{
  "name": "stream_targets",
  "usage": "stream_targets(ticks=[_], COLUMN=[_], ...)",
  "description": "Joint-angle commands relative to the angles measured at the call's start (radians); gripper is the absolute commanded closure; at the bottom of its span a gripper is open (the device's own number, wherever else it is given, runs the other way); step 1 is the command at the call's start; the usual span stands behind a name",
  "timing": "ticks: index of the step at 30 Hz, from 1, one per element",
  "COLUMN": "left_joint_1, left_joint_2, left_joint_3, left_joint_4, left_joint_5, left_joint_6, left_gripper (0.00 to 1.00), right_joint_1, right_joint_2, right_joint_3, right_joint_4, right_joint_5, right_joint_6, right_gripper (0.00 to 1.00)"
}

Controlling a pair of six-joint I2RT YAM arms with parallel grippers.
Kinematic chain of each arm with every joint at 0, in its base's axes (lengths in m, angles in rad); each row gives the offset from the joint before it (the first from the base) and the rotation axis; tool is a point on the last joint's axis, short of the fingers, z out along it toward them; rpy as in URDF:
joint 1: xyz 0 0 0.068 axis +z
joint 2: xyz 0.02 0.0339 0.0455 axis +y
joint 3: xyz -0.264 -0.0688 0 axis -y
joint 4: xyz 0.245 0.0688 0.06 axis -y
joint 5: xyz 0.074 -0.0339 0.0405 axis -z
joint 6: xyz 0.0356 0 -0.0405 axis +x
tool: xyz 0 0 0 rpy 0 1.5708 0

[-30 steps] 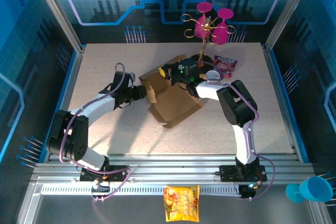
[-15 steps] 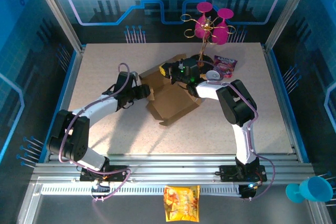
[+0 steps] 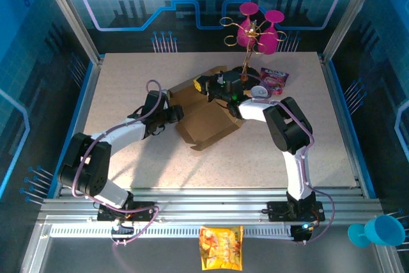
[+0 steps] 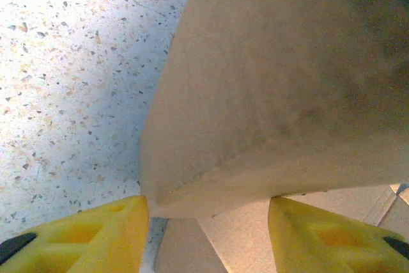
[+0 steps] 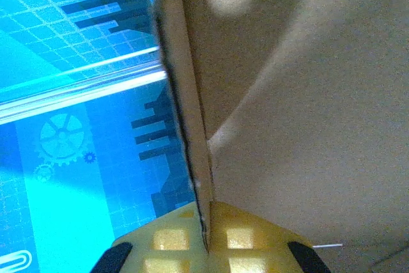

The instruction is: Fold the paper box

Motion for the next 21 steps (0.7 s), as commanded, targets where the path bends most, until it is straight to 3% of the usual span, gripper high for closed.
stream_targets(ticks=[1, 10, 16, 21], left_joint_1=[-0.004, -0.010, -0.034, -0.042], left_joint_2=[0.028, 0.058, 0.051, 0.050], left_joint_3=[0.022, 0.061, 0.080, 0.088], left_joint_4=[0.018, 0.024, 0.034, 0.025], left_joint_5=[-0.039, -0.070, -0.066, -0.086], left_joint_6=[0.011, 0.014, 0.026, 0.041], left_gripper=[0.50, 0.60, 0.53, 0.57], right_joint_1=[-0.001, 0.002, 0.001, 0.002], right_joint_2=[0.032, 0.061, 0.071, 0.075], right_joint_3=[-0.033, -0.068, -0.053, -0.038], right_joint_4=[0.081, 0.151, 0.158, 0.160], right_joint_5=[-0.022, -0.025, -0.012, -0.008], right_joint_6=[0.001, 0.020, 0.038, 0.051], right_gripper=[1.00, 1.00, 1.00, 1.00])
